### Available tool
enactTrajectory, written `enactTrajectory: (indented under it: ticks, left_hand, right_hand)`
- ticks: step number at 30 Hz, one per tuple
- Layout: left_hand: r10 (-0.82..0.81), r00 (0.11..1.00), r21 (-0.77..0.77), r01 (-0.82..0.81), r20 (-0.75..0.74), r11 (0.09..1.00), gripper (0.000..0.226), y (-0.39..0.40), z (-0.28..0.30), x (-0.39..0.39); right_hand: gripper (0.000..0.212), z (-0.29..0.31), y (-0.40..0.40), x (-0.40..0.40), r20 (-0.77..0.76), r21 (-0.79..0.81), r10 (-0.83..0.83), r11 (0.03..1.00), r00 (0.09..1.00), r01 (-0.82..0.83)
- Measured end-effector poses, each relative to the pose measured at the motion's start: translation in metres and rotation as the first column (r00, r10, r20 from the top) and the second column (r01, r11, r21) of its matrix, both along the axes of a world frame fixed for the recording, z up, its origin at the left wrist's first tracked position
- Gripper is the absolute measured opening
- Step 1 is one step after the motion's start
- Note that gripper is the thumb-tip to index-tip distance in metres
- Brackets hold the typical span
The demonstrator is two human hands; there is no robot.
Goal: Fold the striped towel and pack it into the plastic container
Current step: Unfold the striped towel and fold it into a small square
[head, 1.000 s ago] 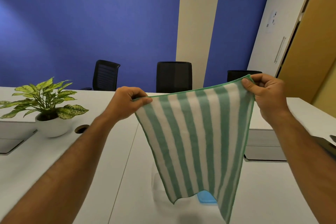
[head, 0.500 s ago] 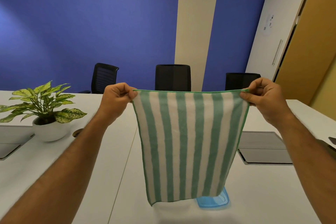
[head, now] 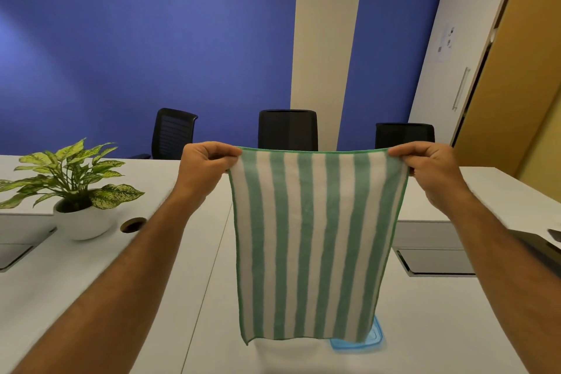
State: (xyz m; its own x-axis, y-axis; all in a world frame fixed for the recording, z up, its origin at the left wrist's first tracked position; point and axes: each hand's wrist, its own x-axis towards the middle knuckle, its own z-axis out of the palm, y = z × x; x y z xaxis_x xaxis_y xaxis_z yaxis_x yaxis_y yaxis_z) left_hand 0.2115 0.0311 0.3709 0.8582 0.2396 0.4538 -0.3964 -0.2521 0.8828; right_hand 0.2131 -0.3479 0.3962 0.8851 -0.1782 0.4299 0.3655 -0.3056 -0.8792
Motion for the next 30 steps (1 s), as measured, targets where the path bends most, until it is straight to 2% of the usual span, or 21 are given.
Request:
enactTrajectory:
  ticks: [4, 7, 11, 14, 22, 26, 30]
  left_hand:
    - [0.036, 0.998, -0.08, -0.04, -0.048, 0.996, 0.014, -0.015, 0.005, -0.001]
    - [0.035, 0.997, -0.073, -0.04, -0.064, 0.997, 0.02, -0.024, 0.006, -0.001]
    - [0.054, 0.997, -0.043, -0.057, -0.062, 0.997, 0.027, -0.043, 0.008, -0.002]
    - [0.011, 0.998, -0.05, -0.014, -0.061, 0.999, 0.029, -0.063, 0.01, -0.008]
    - [-0.148, 0.989, -0.08, 0.145, -0.031, 0.986, 0.039, -0.111, 0.012, -0.027]
    - [-0.205, 0.979, -0.037, 0.204, -0.017, 0.978, 0.045, -0.121, 0.015, -0.037]
    - [-0.254, 0.966, -0.013, 0.254, -0.049, 0.967, 0.065, -0.12, 0.015, -0.041]
  right_hand:
    - [0.023, 0.001, 0.007, 0.003, -0.065, 0.082, -0.032, 0.996, 0.997, 0.037]
    - [0.02, 0.001, 0.016, 0.004, -0.077, 0.109, -0.028, 0.993, 0.997, 0.037]
    - [0.02, 0.0, 0.033, 0.002, -0.045, 0.12, -0.022, 0.992, 0.999, 0.027]
    - [0.02, -0.001, 0.05, -0.001, -0.007, 0.12, 0.014, 0.993, 1.0, -0.013]
    - [0.02, -0.002, 0.101, -0.014, 0.019, 0.041, 0.125, 0.991, 0.992, -0.126]
    - [0.026, -0.004, 0.115, -0.017, 0.029, -0.016, 0.156, 0.988, 0.987, -0.156]
    - [0.036, -0.004, 0.119, -0.018, 0.055, -0.071, 0.134, 0.989, 0.989, -0.13]
